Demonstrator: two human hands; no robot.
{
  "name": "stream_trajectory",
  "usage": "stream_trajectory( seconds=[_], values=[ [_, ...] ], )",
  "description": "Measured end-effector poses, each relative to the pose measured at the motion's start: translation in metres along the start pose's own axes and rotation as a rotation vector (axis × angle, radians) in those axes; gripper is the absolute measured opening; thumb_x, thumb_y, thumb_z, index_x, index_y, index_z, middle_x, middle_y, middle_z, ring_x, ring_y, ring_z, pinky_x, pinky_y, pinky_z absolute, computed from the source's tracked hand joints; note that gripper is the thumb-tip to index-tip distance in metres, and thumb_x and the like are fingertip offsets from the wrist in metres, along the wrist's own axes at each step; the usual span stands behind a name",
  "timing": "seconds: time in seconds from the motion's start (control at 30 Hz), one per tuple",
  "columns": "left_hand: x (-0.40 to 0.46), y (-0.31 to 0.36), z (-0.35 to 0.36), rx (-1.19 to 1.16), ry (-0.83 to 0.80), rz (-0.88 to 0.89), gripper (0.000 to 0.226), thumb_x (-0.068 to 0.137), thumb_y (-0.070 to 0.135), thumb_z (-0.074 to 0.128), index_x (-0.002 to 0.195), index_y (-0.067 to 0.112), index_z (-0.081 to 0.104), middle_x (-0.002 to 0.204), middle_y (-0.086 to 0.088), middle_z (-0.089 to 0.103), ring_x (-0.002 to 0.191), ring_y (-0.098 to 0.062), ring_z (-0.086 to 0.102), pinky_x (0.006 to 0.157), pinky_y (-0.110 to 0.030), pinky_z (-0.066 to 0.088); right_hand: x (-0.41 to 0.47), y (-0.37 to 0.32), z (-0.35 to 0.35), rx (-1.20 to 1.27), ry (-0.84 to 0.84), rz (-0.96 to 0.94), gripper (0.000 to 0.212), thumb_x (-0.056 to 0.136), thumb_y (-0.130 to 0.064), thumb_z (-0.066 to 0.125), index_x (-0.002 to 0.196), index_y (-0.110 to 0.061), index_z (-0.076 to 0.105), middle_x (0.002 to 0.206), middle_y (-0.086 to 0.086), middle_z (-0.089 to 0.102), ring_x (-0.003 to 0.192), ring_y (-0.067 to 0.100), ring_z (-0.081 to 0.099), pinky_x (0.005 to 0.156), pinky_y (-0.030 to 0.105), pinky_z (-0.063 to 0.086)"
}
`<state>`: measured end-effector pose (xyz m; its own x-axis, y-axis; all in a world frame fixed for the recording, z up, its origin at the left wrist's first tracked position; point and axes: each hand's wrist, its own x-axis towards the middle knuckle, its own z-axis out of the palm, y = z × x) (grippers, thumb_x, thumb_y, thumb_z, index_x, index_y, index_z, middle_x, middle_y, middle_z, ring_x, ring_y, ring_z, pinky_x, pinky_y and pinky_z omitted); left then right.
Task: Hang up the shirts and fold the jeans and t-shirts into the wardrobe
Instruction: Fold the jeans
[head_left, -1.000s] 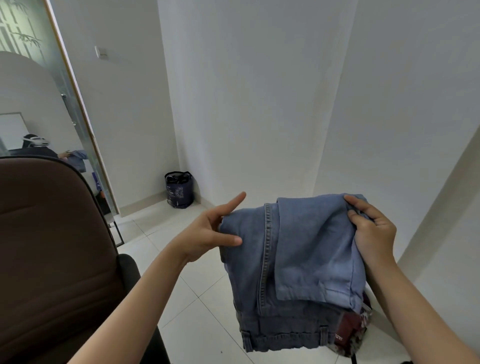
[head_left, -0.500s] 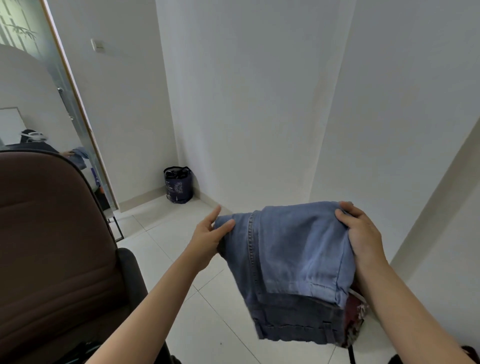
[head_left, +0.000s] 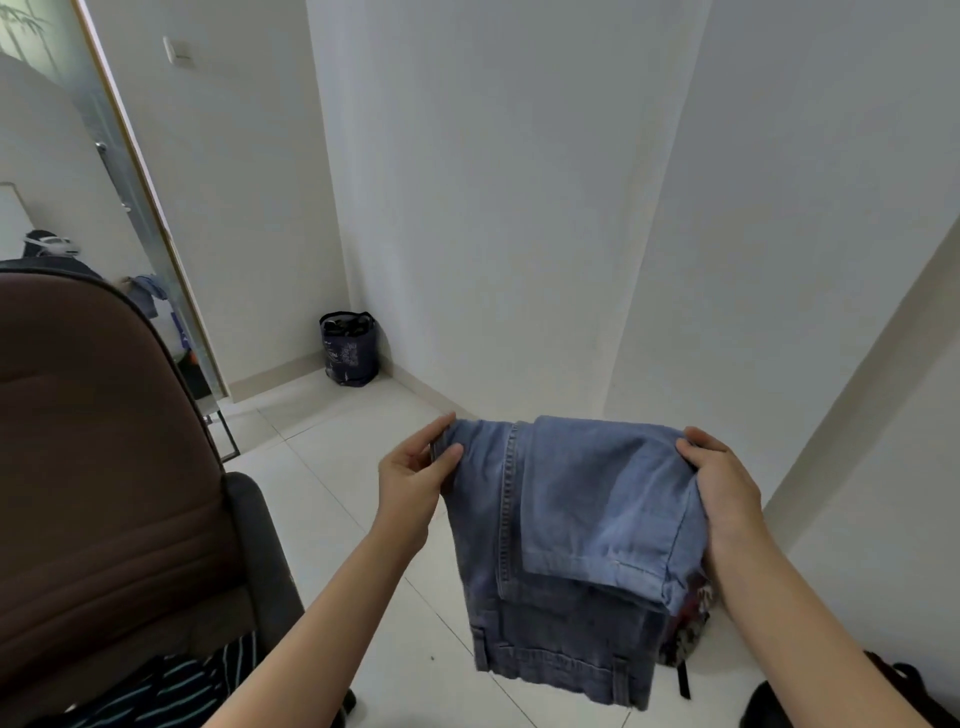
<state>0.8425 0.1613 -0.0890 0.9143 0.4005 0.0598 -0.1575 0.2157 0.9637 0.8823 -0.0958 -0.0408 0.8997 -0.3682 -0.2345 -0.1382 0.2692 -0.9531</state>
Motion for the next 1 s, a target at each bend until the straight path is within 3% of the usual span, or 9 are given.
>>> stream_trajectory(
  seconds=[0.1,0.2,0.3,0.4,0.5,0.63,0.77,0.9,1.0],
  values=[
    [-0.002,0.006,0.001,0.034,-0.012,0.151,0.036,0.083,-0.011,0.061,0.098,0.021,0.069,0.098,0.006,0.073,0.1,-0.011,0.066,0.09,-0.024,0.052,-0.001,0.002,0.001,-0.016,-0.011,0.0,0.015,0.088,-0.006,0.06,0.095,-0.018,0.066,0.108,0.002,0.062,0.103,0.018,0.058,0.087,0.026,0.048],
    [-0.003,0.01,-0.001,0.072,-0.014,0.233,0.039,0.086,-0.012,0.057,0.088,0.023,0.073,0.085,0.011,0.073,0.086,-0.004,0.065,0.076,-0.014,0.049,-0.003,-0.001,0.002,-0.013,-0.026,-0.005,0.017,0.089,-0.007,0.06,0.102,-0.017,0.065,0.107,0.001,0.062,0.1,0.015,0.056,0.074,0.018,0.045],
    [-0.001,0.01,-0.005,0.181,-0.021,0.227,0.051,0.091,-0.006,0.052,0.069,0.033,0.076,0.069,0.004,0.066,0.071,-0.013,0.053,0.066,-0.021,0.044,-0.005,0.0,0.006,-0.031,-0.045,-0.008,0.017,0.088,-0.008,0.06,0.101,-0.017,0.067,0.105,-0.001,0.063,0.101,0.015,0.057,0.078,0.02,0.045],
    [0.001,0.012,-0.012,0.193,-0.095,0.114,0.046,0.093,-0.003,0.048,0.077,0.029,0.077,0.079,0.006,0.069,0.084,-0.015,0.058,0.074,-0.025,0.047,-0.007,0.002,0.011,-0.038,-0.063,-0.021,0.015,0.088,-0.008,0.061,0.097,-0.018,0.067,0.103,-0.002,0.063,0.101,0.015,0.058,0.084,0.024,0.046],
    [0.003,0.014,-0.026,0.19,-0.265,-0.034,0.026,0.083,0.001,0.065,0.102,0.018,0.071,0.108,-0.002,0.068,0.105,-0.022,0.062,0.082,-0.029,0.051,-0.01,0.002,0.013,-0.004,-0.145,-0.052,0.016,0.088,-0.008,0.061,0.101,-0.016,0.067,0.104,-0.001,0.064,0.091,0.011,0.059,0.076,0.021,0.048],
    [0.002,0.013,-0.039,-0.057,-0.418,-0.389,0.055,0.06,-0.008,0.068,0.112,0.006,0.065,0.11,-0.011,0.068,0.097,-0.024,0.067,0.075,-0.029,0.056,-0.002,0.004,0.004,0.036,-0.463,-0.052,0.047,0.071,-0.01,0.076,0.115,-0.017,0.062,0.107,0.005,0.064,0.091,0.019,0.065,0.066,0.025,0.055],
    [-0.008,0.008,-0.039,-0.146,-0.379,-0.503,0.05,0.056,-0.016,0.066,0.1,0.005,0.071,0.101,-0.012,0.07,0.09,-0.024,0.068,0.071,-0.028,0.057,0.012,0.03,-0.012,-0.162,-0.631,-0.078,0.088,0.031,-0.027,0.096,0.112,-0.02,0.062,0.113,0.01,0.062,0.098,0.023,0.064,0.071,0.028,0.057],
    [-0.016,0.005,-0.037,-0.186,-0.177,-0.468,0.038,0.074,-0.016,0.058,0.102,0.009,0.066,0.105,-0.012,0.064,0.094,-0.026,0.061,0.08,-0.033,0.052,0.015,0.049,-0.024,-0.337,-0.678,-0.171,0.073,0.036,-0.033,0.096,0.1,-0.023,0.062,0.112,0.021,0.061,0.092,0.025,0.064,0.073,0.033,0.057],
    [-0.02,0.0,-0.037,-0.315,-0.02,-0.461,0.036,0.082,-0.018,0.049,0.099,0.011,0.062,0.102,-0.01,0.062,0.09,-0.025,0.059,0.08,-0.033,0.049,0.009,0.05,-0.024,-0.189,-0.694,-0.18,0.072,0.035,-0.045,0.095,0.096,-0.027,0.063,0.099,0.016,0.066,0.086,0.027,0.066,0.07,0.036,0.056]
  ],
)
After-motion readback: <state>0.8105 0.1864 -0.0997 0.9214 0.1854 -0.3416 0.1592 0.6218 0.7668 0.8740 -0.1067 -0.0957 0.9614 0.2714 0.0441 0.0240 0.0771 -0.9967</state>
